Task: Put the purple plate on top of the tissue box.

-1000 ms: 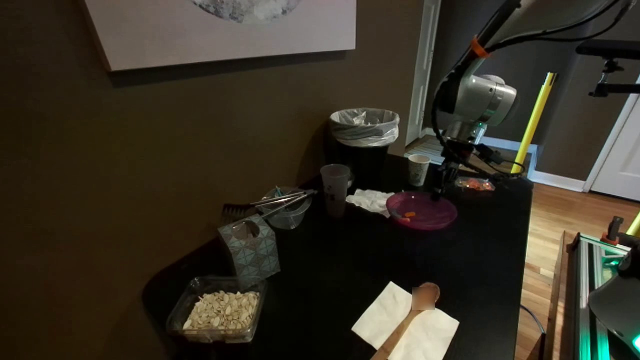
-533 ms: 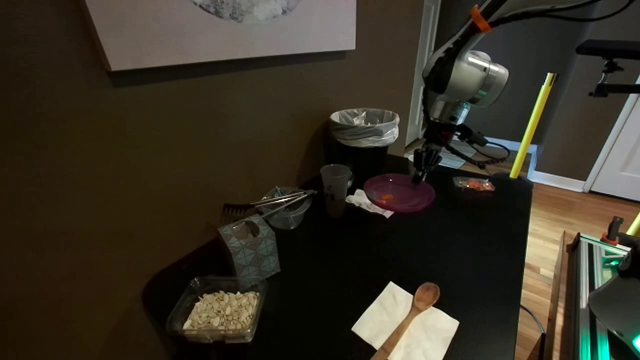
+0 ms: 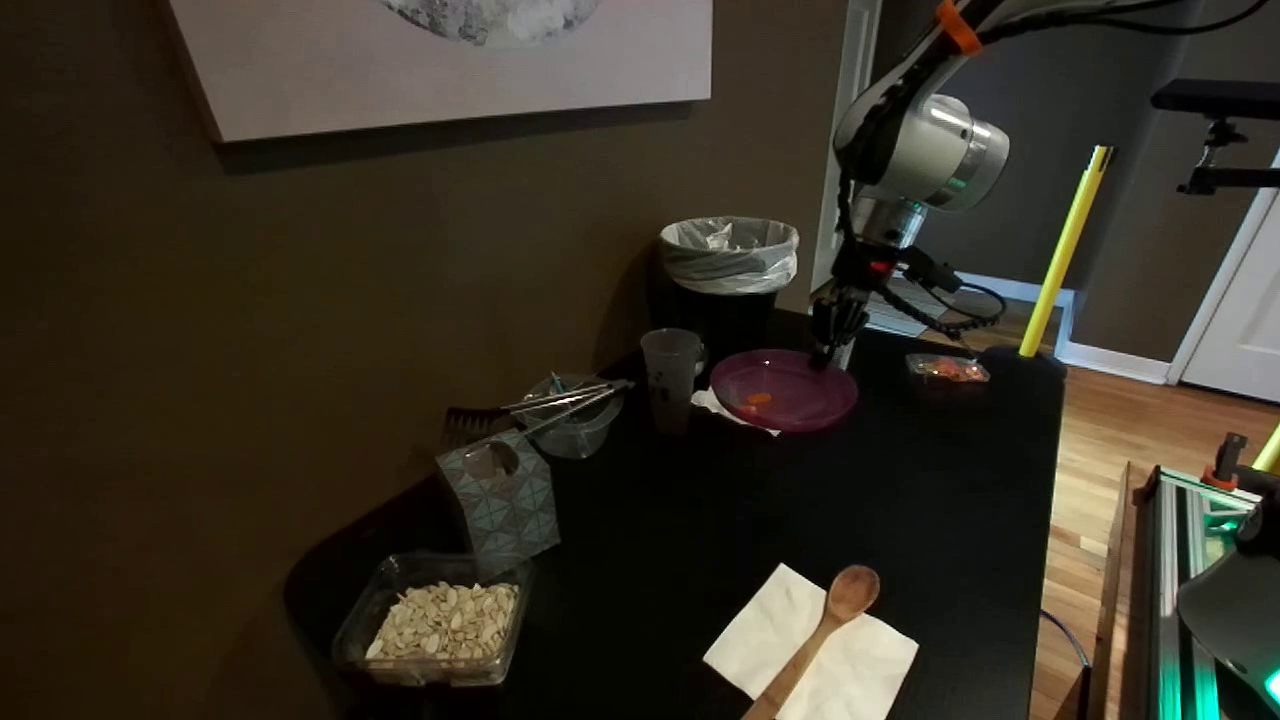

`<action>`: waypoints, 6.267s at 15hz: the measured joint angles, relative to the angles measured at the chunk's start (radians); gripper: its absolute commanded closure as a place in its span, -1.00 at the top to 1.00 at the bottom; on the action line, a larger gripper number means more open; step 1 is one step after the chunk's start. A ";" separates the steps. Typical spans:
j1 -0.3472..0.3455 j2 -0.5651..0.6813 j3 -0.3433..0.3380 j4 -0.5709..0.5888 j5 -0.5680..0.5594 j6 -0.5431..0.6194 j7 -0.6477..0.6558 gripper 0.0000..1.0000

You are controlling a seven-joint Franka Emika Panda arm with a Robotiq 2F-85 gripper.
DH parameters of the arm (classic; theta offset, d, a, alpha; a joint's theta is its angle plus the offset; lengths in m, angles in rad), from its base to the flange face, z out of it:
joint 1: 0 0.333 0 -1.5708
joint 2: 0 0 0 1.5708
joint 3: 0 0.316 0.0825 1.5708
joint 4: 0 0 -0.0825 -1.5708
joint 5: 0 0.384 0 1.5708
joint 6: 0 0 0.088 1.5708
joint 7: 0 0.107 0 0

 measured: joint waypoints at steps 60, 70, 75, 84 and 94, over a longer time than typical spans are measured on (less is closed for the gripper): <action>0.332 0.498 0.265 0.641 -0.267 0.192 1.006 -0.98; 0.286 0.572 0.321 0.687 -0.232 0.278 0.927 -0.98; 0.272 0.586 0.315 0.692 -0.237 0.294 0.918 -0.98; 0.274 0.611 0.298 0.692 -0.260 0.298 0.917 -0.98; 0.282 0.616 0.293 0.691 -0.289 0.344 0.917 0.06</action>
